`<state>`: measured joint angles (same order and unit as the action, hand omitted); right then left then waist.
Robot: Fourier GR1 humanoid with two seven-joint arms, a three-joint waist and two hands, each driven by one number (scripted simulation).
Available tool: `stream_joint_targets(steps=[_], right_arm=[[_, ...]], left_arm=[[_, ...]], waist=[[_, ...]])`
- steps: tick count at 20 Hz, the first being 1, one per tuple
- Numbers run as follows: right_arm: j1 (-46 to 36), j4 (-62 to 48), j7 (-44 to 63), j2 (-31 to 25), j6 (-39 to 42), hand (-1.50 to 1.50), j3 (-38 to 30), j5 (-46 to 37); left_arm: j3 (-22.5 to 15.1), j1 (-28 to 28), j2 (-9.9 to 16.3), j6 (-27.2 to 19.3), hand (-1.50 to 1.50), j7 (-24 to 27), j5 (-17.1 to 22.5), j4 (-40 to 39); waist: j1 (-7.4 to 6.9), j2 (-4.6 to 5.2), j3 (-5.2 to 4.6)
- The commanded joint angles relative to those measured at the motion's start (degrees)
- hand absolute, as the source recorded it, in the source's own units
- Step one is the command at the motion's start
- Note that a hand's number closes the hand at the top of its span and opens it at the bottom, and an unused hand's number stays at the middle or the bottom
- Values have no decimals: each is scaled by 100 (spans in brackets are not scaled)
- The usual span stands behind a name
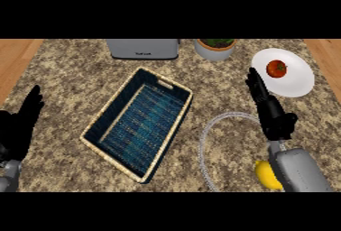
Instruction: Pick the lemon from the placemat and place it in the basket
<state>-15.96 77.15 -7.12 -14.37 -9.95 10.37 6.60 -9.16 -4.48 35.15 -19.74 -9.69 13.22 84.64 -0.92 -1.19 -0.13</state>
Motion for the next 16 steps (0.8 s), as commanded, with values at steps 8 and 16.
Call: stream_joint_targets(steps=[8,16], right_arm=[[696,695,-56,855,3423,150,2625,1372],[2118,3792,-591,-984,2671,-150,2750,-389]], left_arm=[[-396,-725,-89,551,0,844,-231,609],[-200,-439,10,727,0,1140,-211,519]], waist=[[-9,167,37],[403,15,2]])
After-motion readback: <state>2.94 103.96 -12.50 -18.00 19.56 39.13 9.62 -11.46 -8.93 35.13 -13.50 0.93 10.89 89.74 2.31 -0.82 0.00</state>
